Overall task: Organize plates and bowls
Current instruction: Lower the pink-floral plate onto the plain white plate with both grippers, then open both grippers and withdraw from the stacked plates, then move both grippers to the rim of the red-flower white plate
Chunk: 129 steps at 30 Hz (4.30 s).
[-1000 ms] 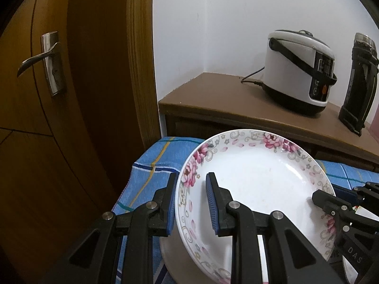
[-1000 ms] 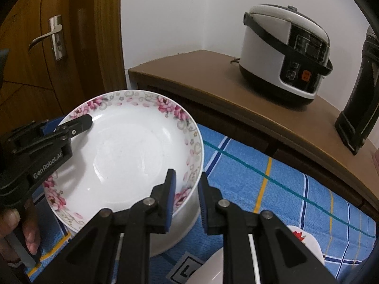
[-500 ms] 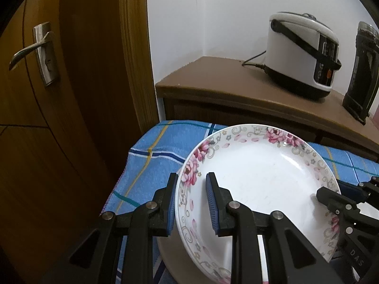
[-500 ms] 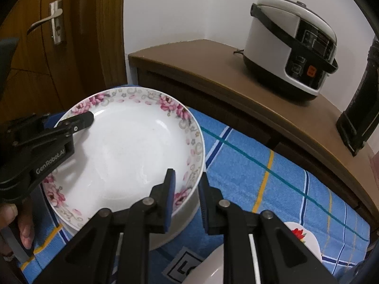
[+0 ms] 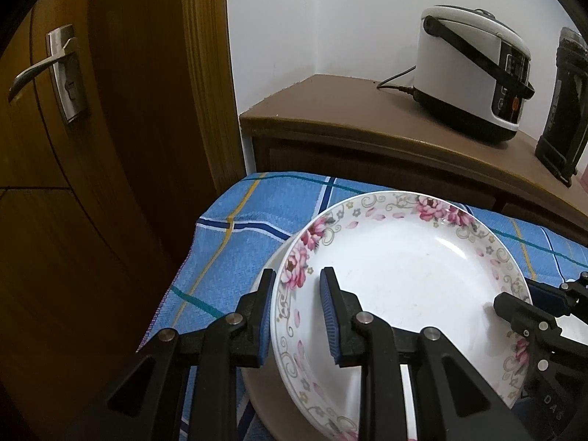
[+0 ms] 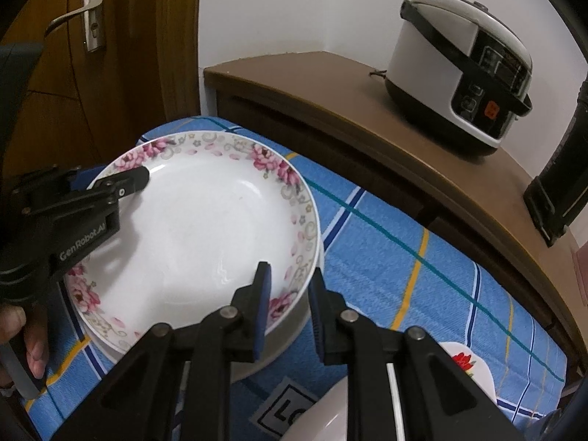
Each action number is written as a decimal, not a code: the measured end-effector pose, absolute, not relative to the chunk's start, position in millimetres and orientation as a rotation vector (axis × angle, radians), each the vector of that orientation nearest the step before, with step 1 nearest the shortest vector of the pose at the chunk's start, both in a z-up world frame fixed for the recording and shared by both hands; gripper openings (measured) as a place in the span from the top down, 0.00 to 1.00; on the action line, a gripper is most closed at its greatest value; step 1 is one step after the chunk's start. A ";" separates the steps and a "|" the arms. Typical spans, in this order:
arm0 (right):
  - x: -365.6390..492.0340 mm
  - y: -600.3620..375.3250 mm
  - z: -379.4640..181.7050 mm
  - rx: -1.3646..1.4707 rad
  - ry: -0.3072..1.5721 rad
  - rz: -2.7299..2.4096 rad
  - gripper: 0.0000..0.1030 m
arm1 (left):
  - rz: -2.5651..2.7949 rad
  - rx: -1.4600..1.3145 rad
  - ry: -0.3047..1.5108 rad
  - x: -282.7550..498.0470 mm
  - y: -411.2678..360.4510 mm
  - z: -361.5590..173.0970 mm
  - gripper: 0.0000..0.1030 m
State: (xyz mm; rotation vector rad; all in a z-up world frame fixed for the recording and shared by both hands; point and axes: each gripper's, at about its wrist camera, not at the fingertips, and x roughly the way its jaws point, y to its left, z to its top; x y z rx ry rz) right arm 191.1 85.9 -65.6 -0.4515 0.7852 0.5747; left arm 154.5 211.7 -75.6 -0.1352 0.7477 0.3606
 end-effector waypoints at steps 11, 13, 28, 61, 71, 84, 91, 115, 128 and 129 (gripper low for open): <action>188.6 88.2 -69.8 -0.470 0.788 0.570 0.80 | 0.350 -0.152 0.770 158.7 216.4 -81.2 0.74; 188.9 88.5 -70.8 -0.472 0.791 0.569 0.80 | 0.346 -0.157 0.777 159.4 217.1 -82.5 0.74; 194.2 89.3 -78.0 -0.478 0.804 0.571 0.80 | 0.342 -0.153 0.779 160.3 216.9 -82.7 0.74; 189.7 89.3 -79.8 -0.501 0.795 0.613 0.74 | 0.335 -0.176 0.754 152.0 217.7 -80.6 0.72; 165.3 73.3 -53.8 -0.427 0.647 0.609 0.38 | 0.355 -0.183 0.624 132.0 212.1 -66.2 0.24; 146.6 17.6 -20.1 -0.314 0.598 0.467 0.37 | 0.343 -0.160 0.517 112.7 194.2 -50.5 0.24; 138.1 -52.8 -24.1 -0.223 0.653 0.295 0.38 | 0.162 -0.147 0.517 94.5 132.1 -45.3 0.25; 150.7 -99.7 -85.7 -0.197 0.920 0.150 0.54 | -0.184 -0.048 0.730 116.0 31.7 -75.7 0.35; 151.4 -97.5 -99.0 -0.193 0.909 0.144 0.52 | -0.204 -0.050 0.819 128.9 30.7 -88.1 0.56; 150.9 -98.3 -98.4 -0.181 0.904 0.144 0.53 | -0.200 -0.050 0.817 128.7 31.0 -88.1 0.56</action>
